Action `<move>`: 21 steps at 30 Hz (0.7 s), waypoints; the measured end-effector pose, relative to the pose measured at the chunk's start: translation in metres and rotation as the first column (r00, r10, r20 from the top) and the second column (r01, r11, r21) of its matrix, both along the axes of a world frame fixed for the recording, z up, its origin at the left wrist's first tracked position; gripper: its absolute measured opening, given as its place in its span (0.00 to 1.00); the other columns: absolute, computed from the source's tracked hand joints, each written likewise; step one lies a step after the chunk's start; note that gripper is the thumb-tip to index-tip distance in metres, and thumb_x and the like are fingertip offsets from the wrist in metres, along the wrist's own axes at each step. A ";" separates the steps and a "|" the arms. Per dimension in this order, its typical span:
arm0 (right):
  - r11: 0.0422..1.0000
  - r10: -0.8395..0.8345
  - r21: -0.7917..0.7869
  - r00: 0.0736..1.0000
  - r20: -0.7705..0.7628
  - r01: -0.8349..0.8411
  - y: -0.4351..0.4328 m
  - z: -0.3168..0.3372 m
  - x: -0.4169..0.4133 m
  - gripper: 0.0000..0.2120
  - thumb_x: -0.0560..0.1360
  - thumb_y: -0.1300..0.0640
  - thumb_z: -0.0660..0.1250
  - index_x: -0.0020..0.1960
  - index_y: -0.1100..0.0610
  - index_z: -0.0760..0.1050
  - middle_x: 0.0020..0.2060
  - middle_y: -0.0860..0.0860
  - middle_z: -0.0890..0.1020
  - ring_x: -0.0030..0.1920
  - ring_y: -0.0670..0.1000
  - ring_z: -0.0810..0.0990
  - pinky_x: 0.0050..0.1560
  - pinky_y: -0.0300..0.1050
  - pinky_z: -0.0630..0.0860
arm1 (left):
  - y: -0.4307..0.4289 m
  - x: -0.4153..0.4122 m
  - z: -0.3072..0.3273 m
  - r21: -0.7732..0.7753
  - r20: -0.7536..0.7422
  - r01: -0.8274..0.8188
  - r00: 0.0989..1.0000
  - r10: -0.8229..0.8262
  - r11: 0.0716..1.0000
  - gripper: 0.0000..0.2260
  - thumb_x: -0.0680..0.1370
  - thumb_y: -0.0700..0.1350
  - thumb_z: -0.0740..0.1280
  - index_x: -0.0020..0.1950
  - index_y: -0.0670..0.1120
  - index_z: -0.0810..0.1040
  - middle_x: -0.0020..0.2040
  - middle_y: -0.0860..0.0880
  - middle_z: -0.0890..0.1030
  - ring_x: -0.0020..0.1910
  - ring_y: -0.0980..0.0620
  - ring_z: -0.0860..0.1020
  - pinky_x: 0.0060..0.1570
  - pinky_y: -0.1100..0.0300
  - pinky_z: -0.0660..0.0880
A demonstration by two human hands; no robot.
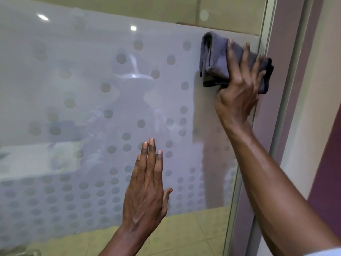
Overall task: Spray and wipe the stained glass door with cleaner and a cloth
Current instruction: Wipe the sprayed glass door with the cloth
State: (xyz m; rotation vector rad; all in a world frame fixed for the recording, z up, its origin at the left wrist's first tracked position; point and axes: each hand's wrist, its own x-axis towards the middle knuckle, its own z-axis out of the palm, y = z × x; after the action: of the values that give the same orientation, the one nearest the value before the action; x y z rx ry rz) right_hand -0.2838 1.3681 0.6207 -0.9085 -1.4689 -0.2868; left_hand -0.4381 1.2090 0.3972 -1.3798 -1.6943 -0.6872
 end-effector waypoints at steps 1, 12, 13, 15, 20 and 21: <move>1.000 -0.004 -0.017 1.000 -0.014 0.004 -0.003 -0.003 -0.004 0.52 0.70 0.77 0.56 0.87 0.42 0.56 0.88 0.51 0.57 0.88 0.67 0.50 0.87 0.70 0.49 | -0.003 -0.002 0.001 0.021 0.004 0.023 1.000 -0.023 1.000 0.54 0.75 0.55 0.81 0.89 0.36 0.52 0.91 0.35 0.50 0.90 0.35 0.52 0.81 0.44 0.64; 0.998 0.047 -0.036 0.992 -0.114 -0.051 -0.064 0.030 -0.079 0.46 0.74 0.70 0.55 0.87 0.39 0.56 0.88 0.50 0.57 0.87 0.70 0.49 0.87 0.69 0.46 | -0.074 -0.082 0.015 0.152 0.044 -0.146 0.989 0.141 0.978 0.53 0.79 0.66 0.75 0.88 0.35 0.55 0.90 0.35 0.50 0.91 0.34 0.51 0.89 0.45 0.55; 0.998 0.055 -0.005 0.996 -0.068 -0.055 -0.074 0.029 -0.089 0.45 0.76 0.69 0.55 0.87 0.39 0.55 0.88 0.50 0.57 0.87 0.71 0.48 0.86 0.71 0.45 | -0.082 -0.088 0.015 0.155 0.048 -0.159 0.987 0.154 0.975 0.53 0.79 0.66 0.75 0.88 0.35 0.55 0.90 0.35 0.50 0.91 0.34 0.51 0.89 0.46 0.54; 0.995 0.068 0.066 0.997 0.047 -0.071 -0.095 0.028 -0.112 0.43 0.78 0.67 0.56 0.87 0.38 0.54 0.88 0.51 0.56 0.87 0.72 0.48 0.86 0.73 0.45 | -0.095 -0.099 0.016 0.178 0.067 -0.181 0.983 0.172 0.967 0.51 0.80 0.65 0.74 0.88 0.34 0.56 0.90 0.35 0.50 0.91 0.34 0.50 0.90 0.49 0.51; 0.958 0.057 0.238 0.923 0.380 -0.157 -0.148 0.023 -0.175 0.38 0.82 0.65 0.52 0.88 0.41 0.51 0.89 0.54 0.53 0.86 0.75 0.47 0.84 0.78 0.44 | -0.121 -0.127 0.016 0.221 0.122 -0.211 0.975 0.188 0.952 0.52 0.79 0.66 0.73 0.88 0.34 0.56 0.90 0.35 0.50 0.91 0.35 0.49 0.89 0.45 0.54; 0.947 0.059 0.264 0.905 0.422 -0.184 -0.156 0.019 -0.184 0.37 0.83 0.65 0.52 0.88 0.42 0.51 0.89 0.55 0.54 0.85 0.76 0.48 0.83 0.79 0.45 | -0.127 -0.134 0.015 0.221 0.130 -0.223 0.972 0.198 0.949 0.52 0.78 0.66 0.74 0.88 0.34 0.56 0.90 0.35 0.50 0.91 0.35 0.50 0.88 0.41 0.57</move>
State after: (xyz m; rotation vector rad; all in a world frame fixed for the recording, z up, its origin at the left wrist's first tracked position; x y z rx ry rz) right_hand -0.4681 1.2122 0.6398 -0.5227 -1.8012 -0.6177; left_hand -0.5717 1.0819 0.4118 -0.9964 -1.7496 -0.8198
